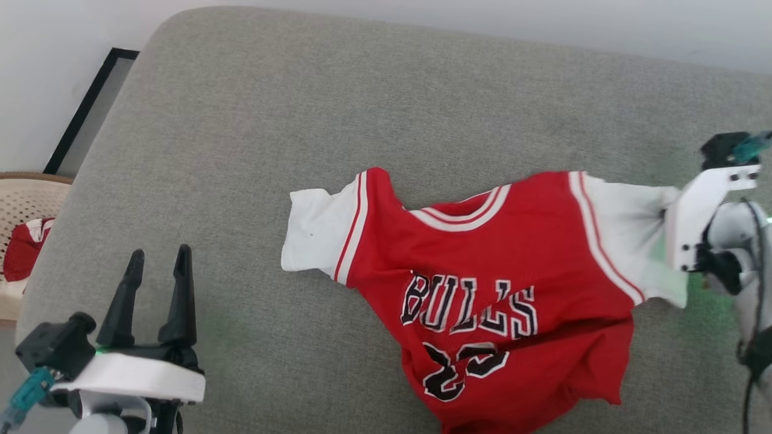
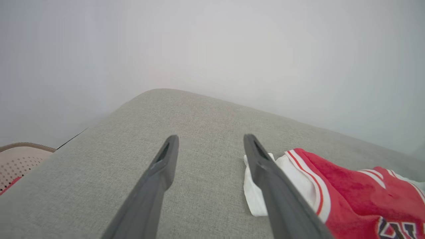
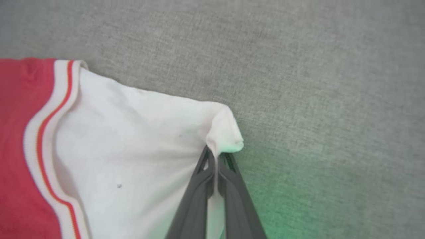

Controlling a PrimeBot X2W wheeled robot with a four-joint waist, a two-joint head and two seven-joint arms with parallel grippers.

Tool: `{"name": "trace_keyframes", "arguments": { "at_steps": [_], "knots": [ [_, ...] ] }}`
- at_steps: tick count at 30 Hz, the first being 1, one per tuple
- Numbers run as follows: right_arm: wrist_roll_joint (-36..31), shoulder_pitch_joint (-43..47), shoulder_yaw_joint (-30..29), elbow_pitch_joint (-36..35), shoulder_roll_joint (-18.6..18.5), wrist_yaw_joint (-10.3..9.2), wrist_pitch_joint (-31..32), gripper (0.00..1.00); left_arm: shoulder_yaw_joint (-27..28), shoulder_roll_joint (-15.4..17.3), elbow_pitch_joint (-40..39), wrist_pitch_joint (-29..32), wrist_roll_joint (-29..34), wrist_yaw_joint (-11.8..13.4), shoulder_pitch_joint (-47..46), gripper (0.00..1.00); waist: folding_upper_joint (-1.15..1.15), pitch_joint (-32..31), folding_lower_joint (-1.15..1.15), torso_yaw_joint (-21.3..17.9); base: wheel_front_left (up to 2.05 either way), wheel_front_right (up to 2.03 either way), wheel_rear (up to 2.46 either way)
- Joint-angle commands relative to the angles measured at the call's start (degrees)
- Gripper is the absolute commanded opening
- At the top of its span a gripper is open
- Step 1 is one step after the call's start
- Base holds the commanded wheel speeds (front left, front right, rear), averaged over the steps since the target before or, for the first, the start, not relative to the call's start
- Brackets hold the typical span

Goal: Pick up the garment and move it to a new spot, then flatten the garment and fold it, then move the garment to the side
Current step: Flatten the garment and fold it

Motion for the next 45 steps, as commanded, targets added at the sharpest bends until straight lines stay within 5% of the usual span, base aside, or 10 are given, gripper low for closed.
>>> {"name": "trace_keyframes", "arguments": {
  "at_steps": [1,13,14,15,16,27,38,45],
  "knots": [
    [-0.74,-0.14,-0.70,1.82,-2.19,-0.35,-0.64,0.00,0.91,-0.81,0.12,-0.29,0.78,-0.66,1.02,1.00,0.00,-0.27,0.00,-0.02,0.00,0.00,0.00],
    [-3.45,-3.19,-7.85,8.54,-6.29,-0.24,-5.06,0.01,3.52,-3.36,0.53,-0.29,4.24,-2.77,1.50,1.00,0.00,-1.12,0.00,-1.07,0.00,0.00,0.00],
    [-4.04,-3.21,-8.23,9.12,-6.15,-0.24,-5.57,0.20,3.55,-3.34,0.60,-0.29,4.37,-2.89,1.41,1.00,0.00,-1.17,0.00,-1.29,0.00,0.00,0.00],
    [-4.42,-3.32,-8.47,9.67,-5.87,-0.24,-6.19,0.78,3.52,-3.29,0.69,-0.29,4.62,-2.91,1.27,1.00,0.00,-1.27,0.00,-1.52,0.00,0.00,0.00],
    [-4.49,-3.58,-8.97,10.18,-5.34,-0.24,-6.79,1.00,3.26,-3.19,0.86,-0.29,4.57,-2.89,1.17,1.00,0.00,-1.40,0.00,-1.78,0.00,0.00,0.00],
    [-4.43,-1.01,-7.77,6.00,-1.18,-0.21,-15.01,1.00,-4.44,4.33,1.59,6.17,-1.47,-3.29,-4.35,1.00,0.00,-3.10,0.00,-5.69,0.00,0.00,0.00],
    [-4.43,7.31,-7.51,-14.51,4.58,-0.21,-25.46,1.00,-9.12,14.90,3.59,22.04,-12.08,-3.30,-15.44,1.00,0.00,-3.31,0.00,-11.98,0.00,0.00,0.00],
    [-5.98,14.32,-8.39,-28.66,9.97,-0.21,-26.23,1.00,-10.77,17.14,9.98,36.61,-18.90,-2.86,-24.56,1.00,0.00,-2.34,0.00,-15.76,0.00,0.00,0.00]
  ]
}}
